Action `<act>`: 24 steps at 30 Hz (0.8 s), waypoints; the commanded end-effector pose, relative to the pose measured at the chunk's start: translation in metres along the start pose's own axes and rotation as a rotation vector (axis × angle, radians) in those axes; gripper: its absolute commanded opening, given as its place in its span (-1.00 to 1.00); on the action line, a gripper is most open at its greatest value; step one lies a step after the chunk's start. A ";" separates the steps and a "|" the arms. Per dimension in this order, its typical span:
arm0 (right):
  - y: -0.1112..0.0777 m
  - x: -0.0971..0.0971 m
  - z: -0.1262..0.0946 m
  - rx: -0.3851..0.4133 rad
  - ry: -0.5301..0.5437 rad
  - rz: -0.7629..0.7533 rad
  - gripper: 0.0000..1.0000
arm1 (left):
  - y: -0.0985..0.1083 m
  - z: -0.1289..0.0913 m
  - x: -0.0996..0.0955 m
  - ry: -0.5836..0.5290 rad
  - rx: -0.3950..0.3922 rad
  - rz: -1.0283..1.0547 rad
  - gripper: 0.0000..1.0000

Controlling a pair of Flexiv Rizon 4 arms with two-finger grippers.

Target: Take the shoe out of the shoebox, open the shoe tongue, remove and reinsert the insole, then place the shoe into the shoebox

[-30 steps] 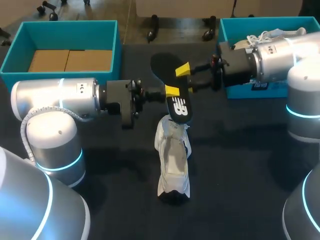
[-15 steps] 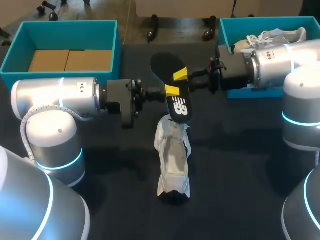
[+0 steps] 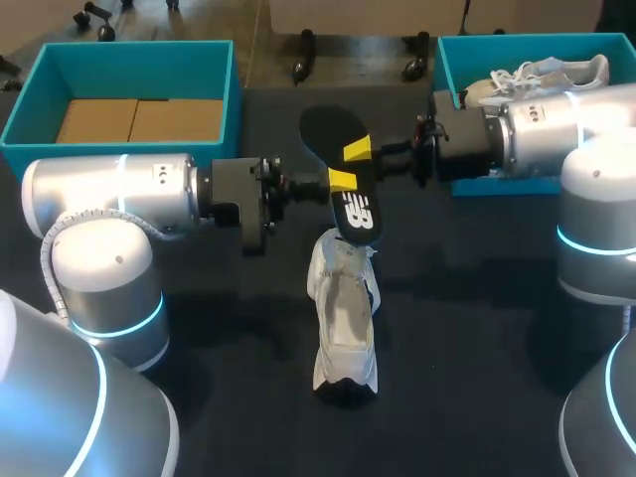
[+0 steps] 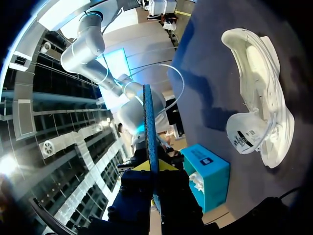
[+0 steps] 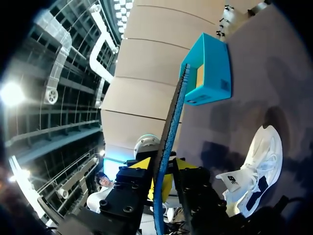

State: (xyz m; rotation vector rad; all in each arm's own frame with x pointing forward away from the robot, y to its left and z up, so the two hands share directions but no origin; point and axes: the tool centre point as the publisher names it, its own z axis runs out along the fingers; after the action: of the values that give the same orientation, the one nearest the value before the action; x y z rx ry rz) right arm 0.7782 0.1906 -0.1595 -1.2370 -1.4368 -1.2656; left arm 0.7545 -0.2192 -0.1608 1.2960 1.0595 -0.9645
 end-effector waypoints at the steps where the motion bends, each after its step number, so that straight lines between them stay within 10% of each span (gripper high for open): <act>1: -0.002 -0.001 0.002 -0.008 0.002 0.003 -0.51 | -0.001 0.001 0.001 -0.002 -0.003 0.003 -1.00; 24: 0.000 0.006 0.004 -0.007 0.004 0.005 -0.95 | -0.001 0.001 0.001 -0.002 -0.003 0.003 -1.00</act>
State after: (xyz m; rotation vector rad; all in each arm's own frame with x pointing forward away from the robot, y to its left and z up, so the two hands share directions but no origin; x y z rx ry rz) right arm 0.7754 0.1926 -0.1540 -1.2421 -1.4241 -1.2746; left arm 0.7542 -0.2188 -0.1606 1.2968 1.0602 -0.9643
